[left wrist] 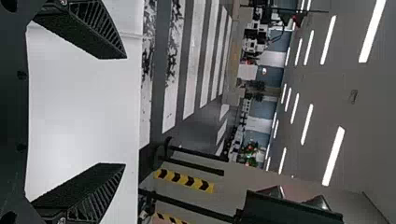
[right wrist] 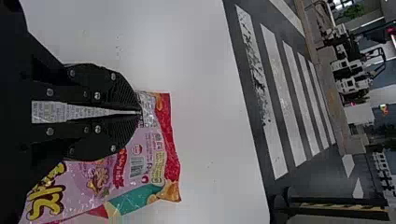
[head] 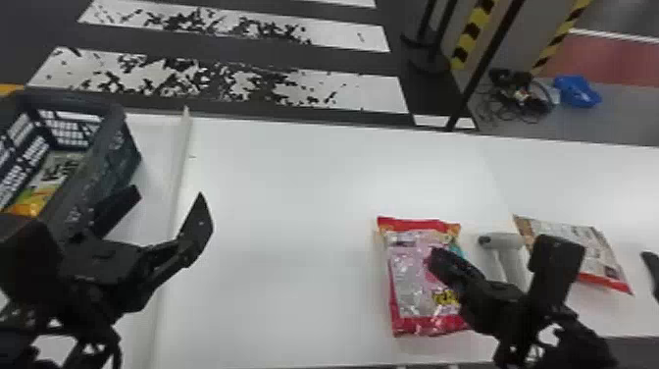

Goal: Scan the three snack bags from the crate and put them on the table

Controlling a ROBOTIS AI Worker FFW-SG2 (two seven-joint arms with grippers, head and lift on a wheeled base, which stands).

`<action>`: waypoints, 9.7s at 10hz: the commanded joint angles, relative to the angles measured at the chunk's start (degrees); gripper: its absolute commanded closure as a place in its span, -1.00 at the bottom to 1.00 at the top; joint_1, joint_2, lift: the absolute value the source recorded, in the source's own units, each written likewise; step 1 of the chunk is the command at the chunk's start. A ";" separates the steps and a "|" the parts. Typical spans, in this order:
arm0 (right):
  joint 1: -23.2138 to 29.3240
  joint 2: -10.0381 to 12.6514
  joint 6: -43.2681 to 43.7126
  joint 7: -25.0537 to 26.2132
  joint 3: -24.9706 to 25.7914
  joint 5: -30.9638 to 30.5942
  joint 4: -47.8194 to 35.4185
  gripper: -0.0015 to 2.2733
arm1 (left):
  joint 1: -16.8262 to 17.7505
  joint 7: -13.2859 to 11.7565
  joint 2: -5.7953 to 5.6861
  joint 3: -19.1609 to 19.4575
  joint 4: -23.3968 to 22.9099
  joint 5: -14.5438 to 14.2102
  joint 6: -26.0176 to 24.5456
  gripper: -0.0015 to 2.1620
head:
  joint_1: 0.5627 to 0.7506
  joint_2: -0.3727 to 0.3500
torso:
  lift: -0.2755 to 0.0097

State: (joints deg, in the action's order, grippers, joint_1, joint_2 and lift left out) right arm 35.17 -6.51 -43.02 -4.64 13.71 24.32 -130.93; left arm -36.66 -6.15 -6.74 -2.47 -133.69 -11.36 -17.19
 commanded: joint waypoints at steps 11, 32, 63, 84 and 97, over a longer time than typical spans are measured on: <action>-7.57 -7.56 9.13 -14.96 15.30 -4.29 22.91 -0.94 | -0.43 -2.29 -0.03 -0.16 4.40 -0.86 2.99 -0.96 | 0.41 -0.94 | 0.28; 0.16 -1.40 -6.34 -20.33 21.36 5.56 4.63 0.97 | -0.78 -3.08 0.32 -1.74 4.31 0.02 2.64 -0.96 | 0.41 -0.94 | 0.28; -21.02 -11.42 6.32 -18.66 14.33 -7.45 38.55 0.96 | -0.34 -3.69 -0.56 -1.13 4.58 0.02 1.41 -0.96 | 0.41 -0.94 | 0.28; -26.64 -17.22 -22.69 -45.29 6.24 -10.44 34.42 -0.90 | -0.34 -3.78 -1.44 -0.43 5.11 -0.60 1.76 -0.96 | 0.41 -0.81 | 0.28; -25.94 -11.51 -24.80 -36.76 16.35 10.74 22.38 0.93 | 0.36 -3.87 -0.65 0.01 8.27 -0.95 2.46 -0.96 | 0.41 -0.55 | 0.28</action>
State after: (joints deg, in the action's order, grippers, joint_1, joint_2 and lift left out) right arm 9.35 -19.25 -71.57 -41.88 28.13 31.95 -108.79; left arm -35.98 -9.98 -7.39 -2.54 -125.23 -12.39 -14.73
